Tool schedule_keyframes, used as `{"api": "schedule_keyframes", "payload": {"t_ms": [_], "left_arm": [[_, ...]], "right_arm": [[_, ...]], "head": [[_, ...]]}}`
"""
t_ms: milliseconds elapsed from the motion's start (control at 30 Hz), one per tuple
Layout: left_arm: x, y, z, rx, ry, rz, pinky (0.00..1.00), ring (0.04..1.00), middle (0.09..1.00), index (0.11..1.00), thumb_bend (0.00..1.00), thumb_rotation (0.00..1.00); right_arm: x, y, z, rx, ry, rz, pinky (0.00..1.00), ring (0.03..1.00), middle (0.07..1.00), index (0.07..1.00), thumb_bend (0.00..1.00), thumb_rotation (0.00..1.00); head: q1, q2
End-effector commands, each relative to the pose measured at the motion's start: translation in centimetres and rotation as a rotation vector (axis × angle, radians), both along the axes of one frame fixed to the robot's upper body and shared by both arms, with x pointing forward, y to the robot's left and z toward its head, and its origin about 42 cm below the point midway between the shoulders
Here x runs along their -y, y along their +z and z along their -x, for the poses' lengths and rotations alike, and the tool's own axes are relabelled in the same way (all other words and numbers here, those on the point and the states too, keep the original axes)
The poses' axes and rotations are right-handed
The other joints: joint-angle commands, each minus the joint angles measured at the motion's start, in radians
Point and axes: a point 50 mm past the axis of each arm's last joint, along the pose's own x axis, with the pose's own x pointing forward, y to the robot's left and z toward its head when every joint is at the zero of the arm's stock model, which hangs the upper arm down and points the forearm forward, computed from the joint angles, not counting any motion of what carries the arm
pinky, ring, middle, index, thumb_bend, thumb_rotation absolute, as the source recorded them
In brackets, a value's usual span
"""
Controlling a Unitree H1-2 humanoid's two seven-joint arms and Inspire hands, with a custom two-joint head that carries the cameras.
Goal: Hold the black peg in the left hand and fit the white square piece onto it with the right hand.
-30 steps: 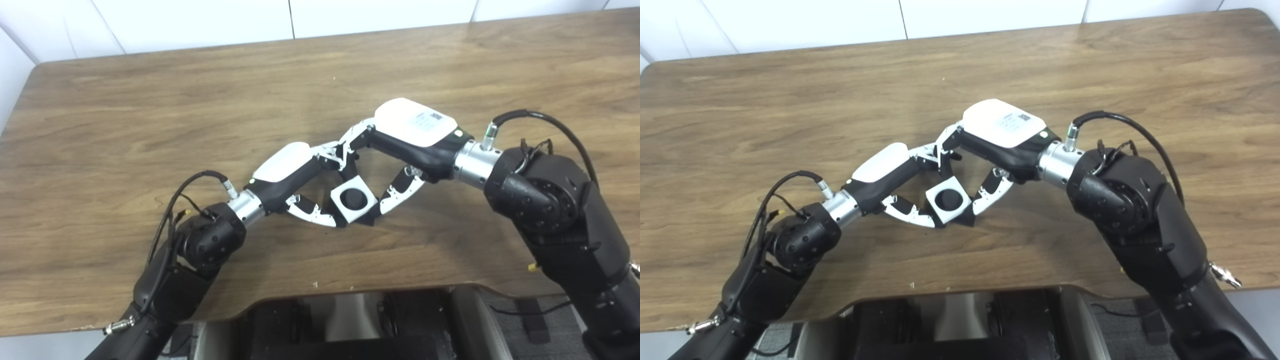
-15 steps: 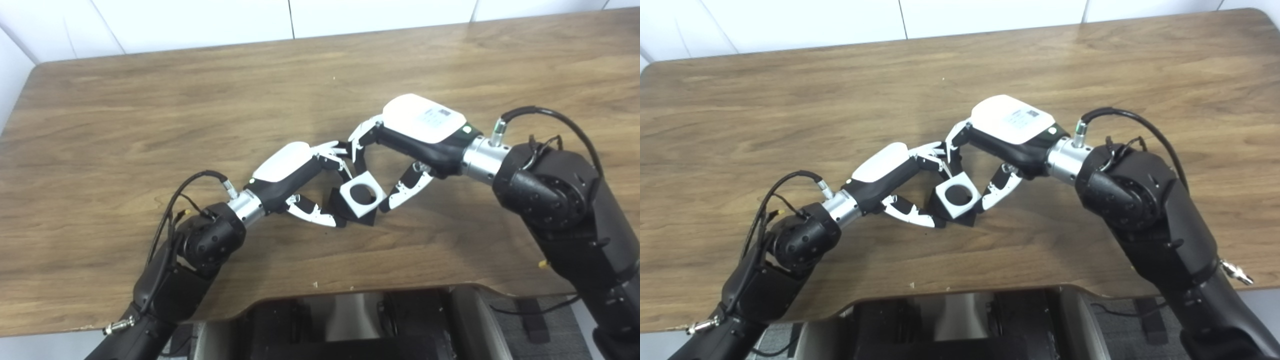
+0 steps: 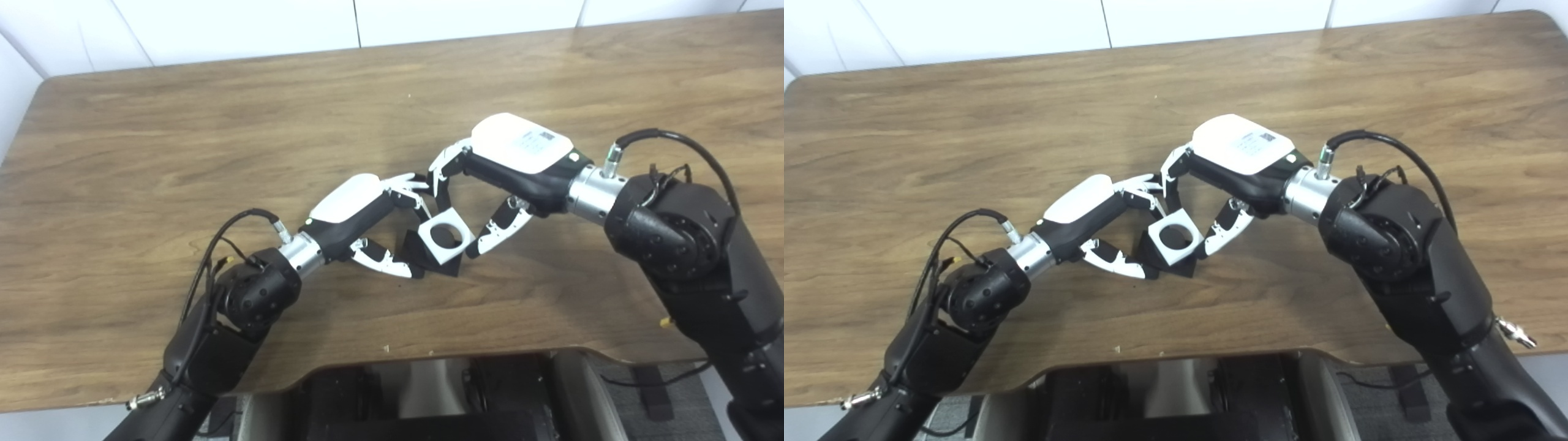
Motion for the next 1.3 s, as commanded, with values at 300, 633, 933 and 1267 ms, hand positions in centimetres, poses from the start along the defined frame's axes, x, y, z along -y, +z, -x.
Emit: {"api": "schedule_keyframes", "payload": {"t_ms": [300,633,933,1267], "left_arm": [[-1.2,-4.4,1.5,-0.164,0.018,-0.198,0.89,0.95,0.872,0.493,0.52,0.07],[-1.3,-4.3,1.5,-0.168,0.025,-0.188,0.89,0.949,0.871,0.493,0.52,0.07],[-1.6,-4.3,1.7,-0.17,0.026,-0.196,0.89,0.953,0.875,0.493,0.52,0.07],[-1.7,-4.4,1.8,-0.171,0.025,-0.201,0.89,0.954,0.874,0.493,0.52,0.08]], "right_arm": [[-1.0,1.0,-0.1,0.028,0.009,-0.043,0.63,0.757,0.74,0.48,0.52,0.14],[-1.0,0.5,0.1,0.013,0.02,-0.03,0.65,0.767,0.737,0.48,0.52,0.13],[-0.8,0.0,0.2,0.005,0.015,-0.011,0.66,0.765,0.734,0.48,0.52,0.13],[-0.3,-0.2,-0.1,0.008,-0.003,-0.01,0.64,0.761,0.735,0.48,0.52,0.13]], "head": [[0.002,0.002],[0.01,0.006],[0.009,0.007],[0.007,0.01]]}}
